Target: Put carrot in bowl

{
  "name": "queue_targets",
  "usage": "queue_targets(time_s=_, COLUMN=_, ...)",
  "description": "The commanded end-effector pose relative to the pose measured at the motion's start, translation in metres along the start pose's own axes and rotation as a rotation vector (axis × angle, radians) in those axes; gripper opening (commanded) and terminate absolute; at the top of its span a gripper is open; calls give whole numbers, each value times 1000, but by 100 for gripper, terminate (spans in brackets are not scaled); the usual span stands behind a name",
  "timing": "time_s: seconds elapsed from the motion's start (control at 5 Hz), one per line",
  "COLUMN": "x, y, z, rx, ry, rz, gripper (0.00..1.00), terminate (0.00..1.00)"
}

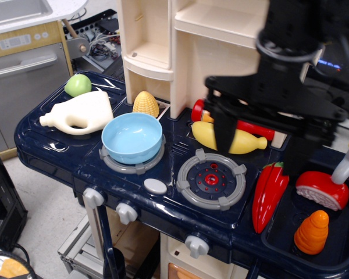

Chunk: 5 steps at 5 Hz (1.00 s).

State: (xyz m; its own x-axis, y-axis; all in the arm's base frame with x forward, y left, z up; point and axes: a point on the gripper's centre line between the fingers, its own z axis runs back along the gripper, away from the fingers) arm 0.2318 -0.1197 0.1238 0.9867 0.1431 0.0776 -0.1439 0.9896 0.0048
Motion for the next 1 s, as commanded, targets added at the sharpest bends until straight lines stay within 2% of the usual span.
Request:
queue_targets(time_s=0.0, x=15, y=-55, z=-4, rx=-115, ry=-70, rz=95, gripper=100, terminate=0)
queue_targets(time_s=0.2, x=23, y=-66, z=-18, rx=-139, ry=-65, rz=122, gripper=100, terminate=0)
queue_targets(time_s=0.8, x=26, y=-81, z=-64, rx=-136, ry=-78, rz=170, gripper=100, terminate=0)
